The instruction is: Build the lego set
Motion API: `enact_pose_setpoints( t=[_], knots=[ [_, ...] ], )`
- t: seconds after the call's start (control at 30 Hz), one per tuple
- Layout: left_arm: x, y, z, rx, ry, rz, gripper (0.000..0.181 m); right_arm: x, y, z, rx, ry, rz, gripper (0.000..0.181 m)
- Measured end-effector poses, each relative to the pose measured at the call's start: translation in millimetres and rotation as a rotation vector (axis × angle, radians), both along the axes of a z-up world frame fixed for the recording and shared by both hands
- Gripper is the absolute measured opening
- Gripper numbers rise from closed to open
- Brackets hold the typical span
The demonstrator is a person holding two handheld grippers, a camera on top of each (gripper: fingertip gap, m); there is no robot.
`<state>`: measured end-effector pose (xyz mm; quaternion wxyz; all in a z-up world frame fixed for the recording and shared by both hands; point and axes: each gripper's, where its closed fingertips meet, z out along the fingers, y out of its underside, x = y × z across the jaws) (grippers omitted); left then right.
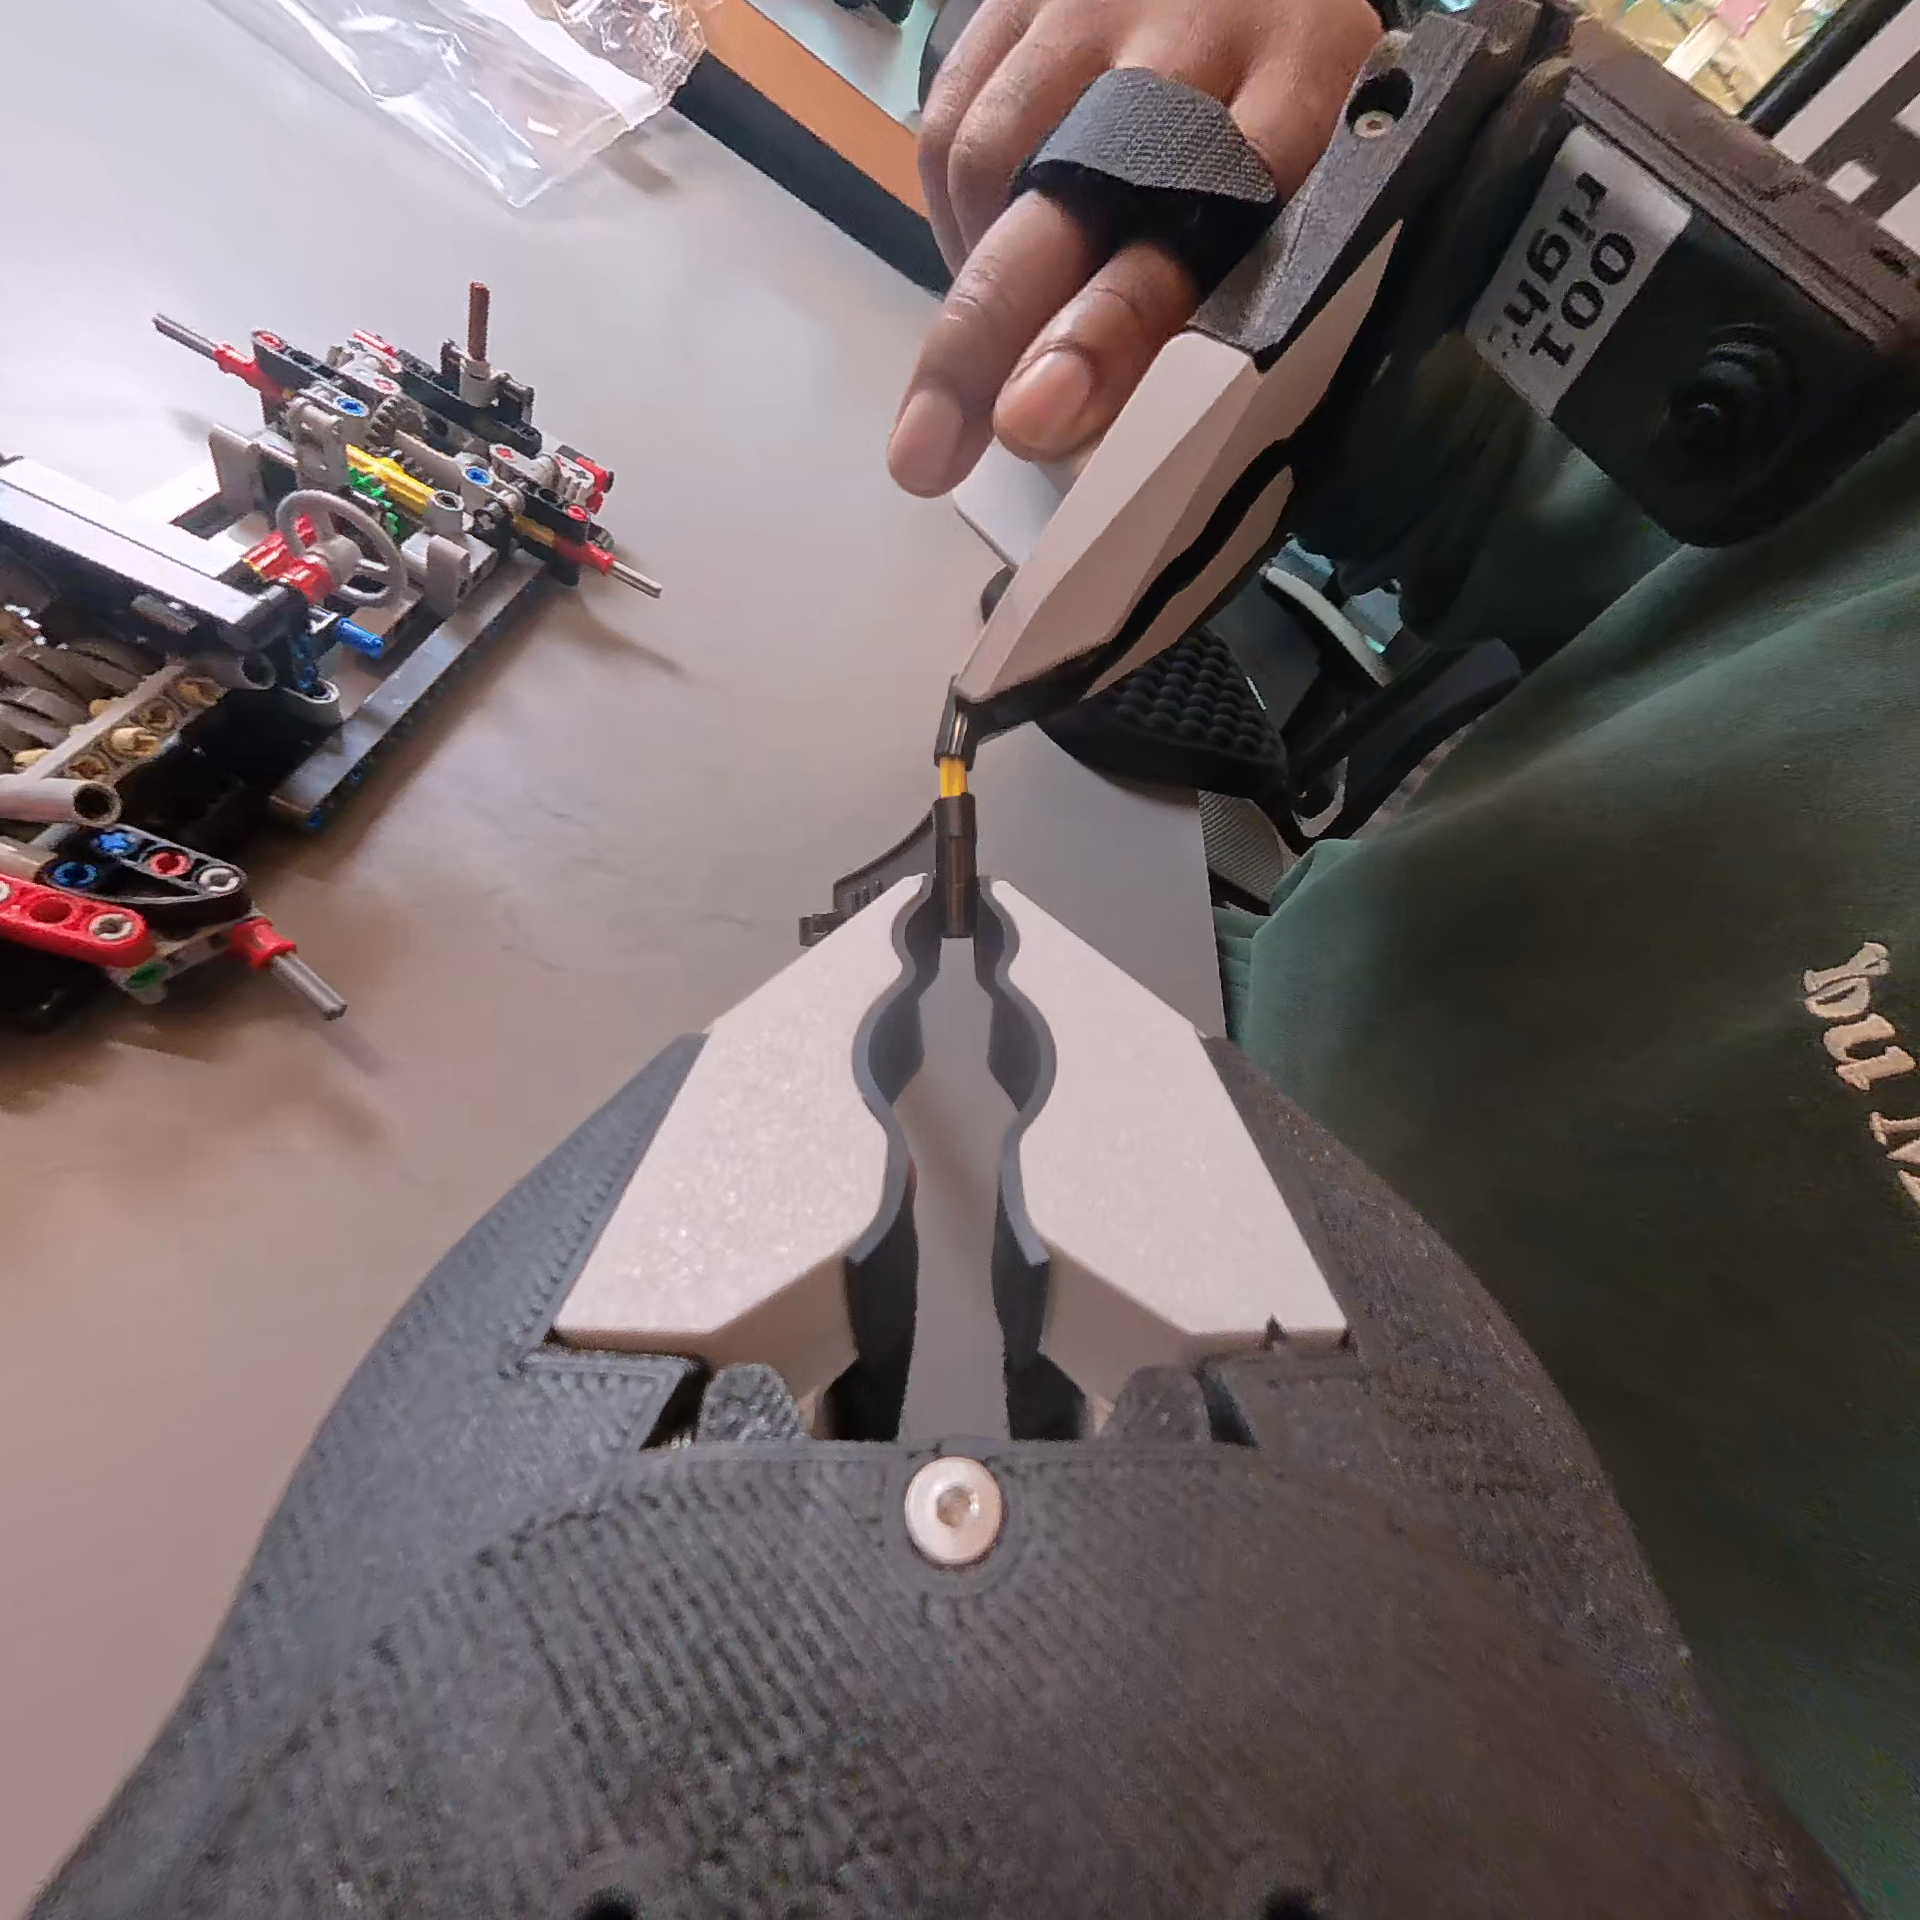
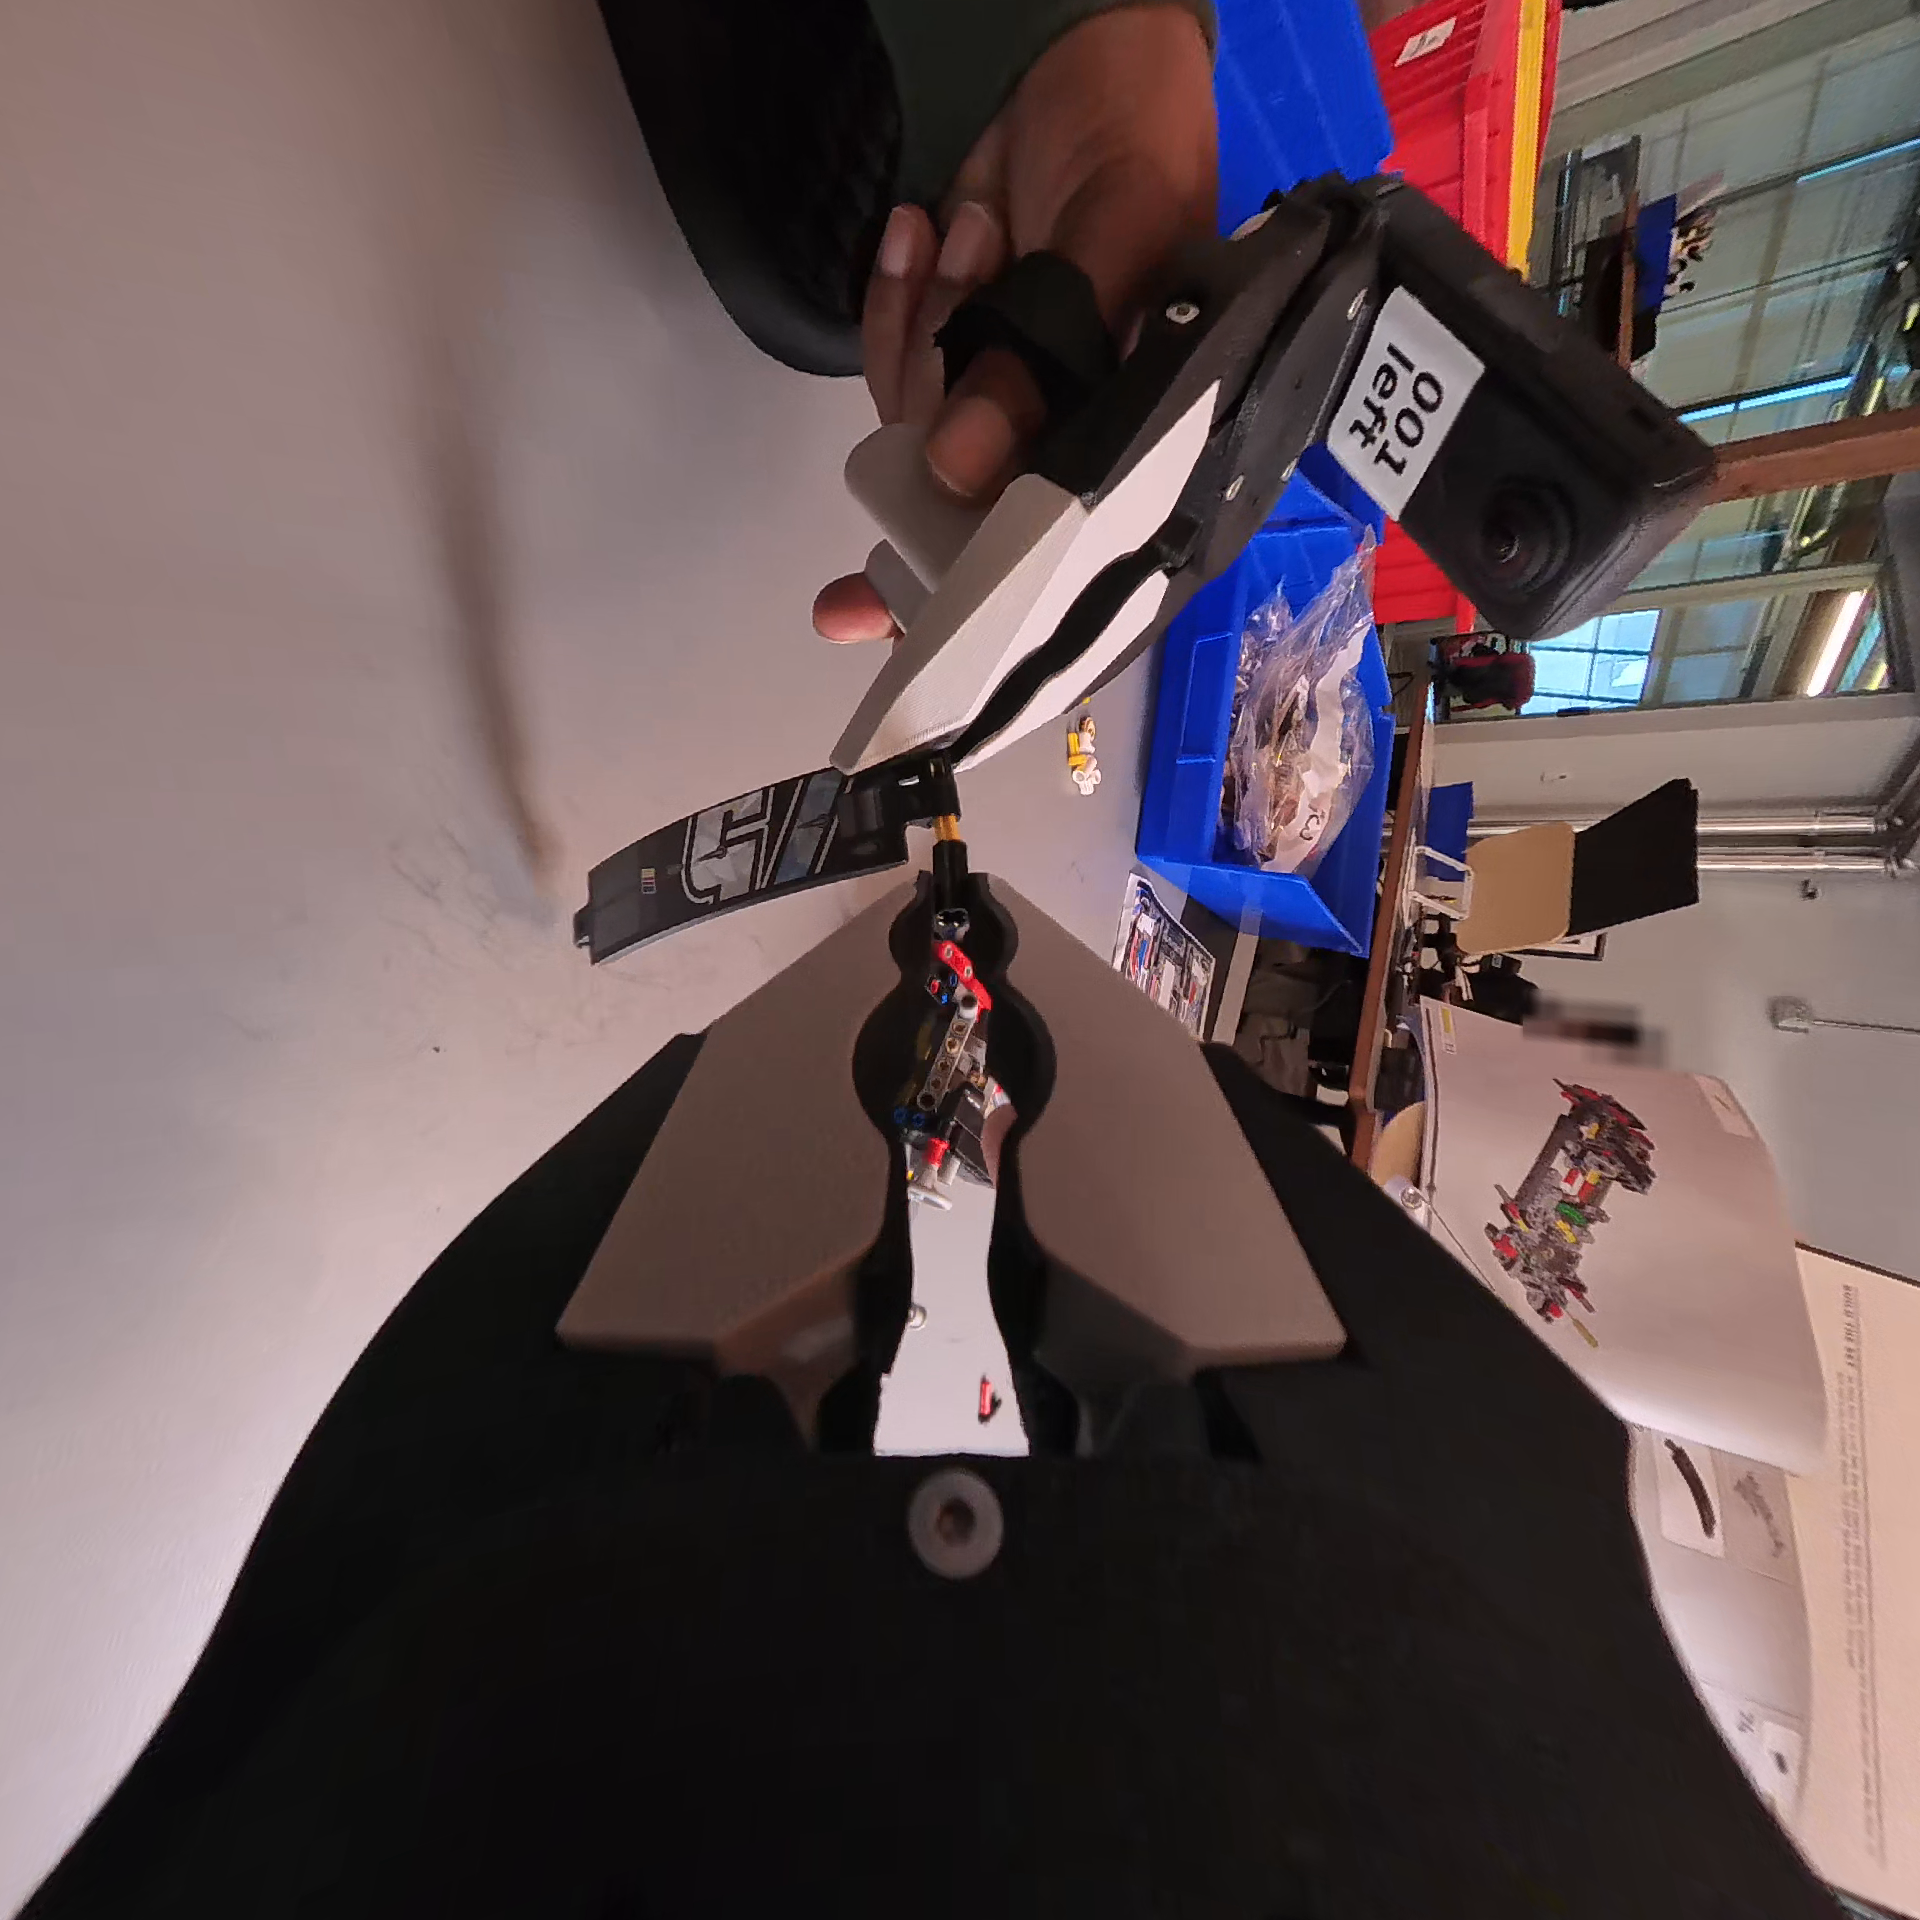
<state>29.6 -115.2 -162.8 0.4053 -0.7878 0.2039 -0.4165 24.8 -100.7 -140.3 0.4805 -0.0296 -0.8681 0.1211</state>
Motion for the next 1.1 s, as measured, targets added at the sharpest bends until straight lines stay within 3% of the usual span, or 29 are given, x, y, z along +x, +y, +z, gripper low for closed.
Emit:
enact_pose_setpoints(
  t=[0.47, 0.87, 1.1],
  knots=[
    [24, -20, -2, 0.024, 0.030, -0.159, 0.004, 25, -19, -3, -0.218, -0.274, 0.129, 0.003],
    [26, -21, 6, -0.017, -0.099, -0.172, 0.003, 23, -24, 4, -0.223, -0.163, 0.097, 0.003],
    [30, -23, 3, -0.018, -0.070, -0.188, 0.003, 25, -28, -1, -0.243, -0.193, 0.115, 0.003]
  ],
)
